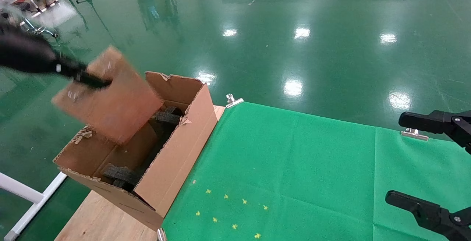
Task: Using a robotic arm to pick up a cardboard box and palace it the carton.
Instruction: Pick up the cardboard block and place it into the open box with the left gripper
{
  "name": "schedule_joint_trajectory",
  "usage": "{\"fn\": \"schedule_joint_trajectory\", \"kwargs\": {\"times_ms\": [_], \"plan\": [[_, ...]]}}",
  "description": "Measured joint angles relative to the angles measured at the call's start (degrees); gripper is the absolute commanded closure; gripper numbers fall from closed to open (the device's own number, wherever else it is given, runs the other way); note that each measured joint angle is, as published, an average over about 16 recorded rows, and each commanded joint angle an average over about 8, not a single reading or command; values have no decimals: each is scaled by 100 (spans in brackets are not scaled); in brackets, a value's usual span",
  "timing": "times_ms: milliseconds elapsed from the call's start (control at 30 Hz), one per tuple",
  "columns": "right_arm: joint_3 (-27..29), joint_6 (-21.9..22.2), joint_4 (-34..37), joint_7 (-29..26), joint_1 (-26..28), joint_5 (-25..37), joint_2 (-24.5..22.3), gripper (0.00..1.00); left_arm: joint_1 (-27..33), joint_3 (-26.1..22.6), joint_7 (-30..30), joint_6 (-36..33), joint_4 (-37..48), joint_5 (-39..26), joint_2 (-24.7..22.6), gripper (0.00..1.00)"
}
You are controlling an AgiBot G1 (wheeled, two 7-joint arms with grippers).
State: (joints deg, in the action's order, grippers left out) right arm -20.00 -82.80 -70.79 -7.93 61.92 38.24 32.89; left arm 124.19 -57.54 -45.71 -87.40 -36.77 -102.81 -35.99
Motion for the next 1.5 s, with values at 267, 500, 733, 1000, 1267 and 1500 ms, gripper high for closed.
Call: {"fn": "schedule_joint_trajectory", "kwargs": {"times_ms": [267, 500, 733, 1000, 1267, 1500], "plan": [[0, 0, 0, 0, 0, 0, 0, 0, -478, -164, 755, 848, 1477, -112, -361, 100], [0, 0, 0, 0, 0, 0, 0, 0, -767, -203, 1168, 1730, 2415, -205, -739, 100], [0, 0, 0, 0, 0, 0, 0, 0, -1007, -233, 1411, 2327, 3009, -272, -1007, 100], [0, 0, 0, 0, 0, 0, 0, 0, -1316, -268, 1458, 2681, 3438, -322, -1209, 100], [0, 0, 0, 0, 0, 0, 0, 0, -1626, -318, 1166, 3140, 3702, -389, -1390, 100], [-1, 0, 0, 0, 0, 0, 0, 0, -1940, -324, 824, 3664, 3809, -396, -1531, 100]]}}
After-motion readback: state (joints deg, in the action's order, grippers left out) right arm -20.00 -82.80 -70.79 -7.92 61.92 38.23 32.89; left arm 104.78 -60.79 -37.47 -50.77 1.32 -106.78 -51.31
